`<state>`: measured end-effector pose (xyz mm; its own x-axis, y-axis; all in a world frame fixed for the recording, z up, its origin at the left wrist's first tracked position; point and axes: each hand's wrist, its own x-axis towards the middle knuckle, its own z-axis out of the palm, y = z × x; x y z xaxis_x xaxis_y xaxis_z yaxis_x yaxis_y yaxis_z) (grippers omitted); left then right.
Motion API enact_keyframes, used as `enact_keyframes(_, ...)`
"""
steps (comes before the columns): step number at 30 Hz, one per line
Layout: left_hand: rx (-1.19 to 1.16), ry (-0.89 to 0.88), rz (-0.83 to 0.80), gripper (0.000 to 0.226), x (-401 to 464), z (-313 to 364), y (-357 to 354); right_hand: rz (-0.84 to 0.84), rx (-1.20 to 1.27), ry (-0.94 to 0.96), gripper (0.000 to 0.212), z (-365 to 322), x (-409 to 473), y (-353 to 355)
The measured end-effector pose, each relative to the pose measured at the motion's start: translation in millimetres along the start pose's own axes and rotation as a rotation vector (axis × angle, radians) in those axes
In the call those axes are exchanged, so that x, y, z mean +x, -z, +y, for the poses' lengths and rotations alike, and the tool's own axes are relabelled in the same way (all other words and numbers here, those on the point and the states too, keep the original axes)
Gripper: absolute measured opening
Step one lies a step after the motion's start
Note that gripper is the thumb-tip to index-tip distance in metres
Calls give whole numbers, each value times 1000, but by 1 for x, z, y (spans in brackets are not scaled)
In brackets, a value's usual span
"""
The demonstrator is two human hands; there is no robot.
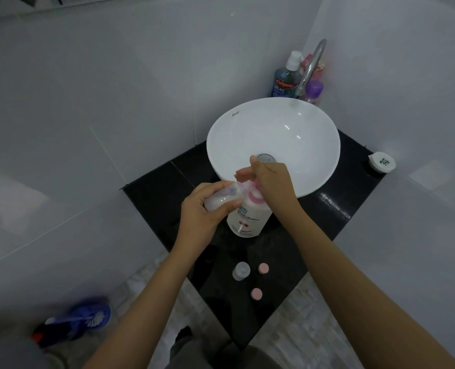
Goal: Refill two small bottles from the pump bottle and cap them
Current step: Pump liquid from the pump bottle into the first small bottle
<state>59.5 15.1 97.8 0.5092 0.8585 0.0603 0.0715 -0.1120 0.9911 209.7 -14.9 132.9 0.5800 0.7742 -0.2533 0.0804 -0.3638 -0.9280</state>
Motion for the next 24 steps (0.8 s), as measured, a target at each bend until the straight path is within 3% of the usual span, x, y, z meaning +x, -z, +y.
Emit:
enact_keyframes(6,30,25,0,34,1,-7,-2,-4,0,-26,49,10,-1,-5)
enact_keyframes(10,10,20,-8,36,1,-2,0,38,-87,81,42,5,-2,0)
enact_keyframes(14,-31,21,0,34,1,3,0,105,-12,123,41,2,-3,-1)
enact_keyframes(24,18,36,-14,35,1,-4,-2,53,-64,80,39,8,0,-2)
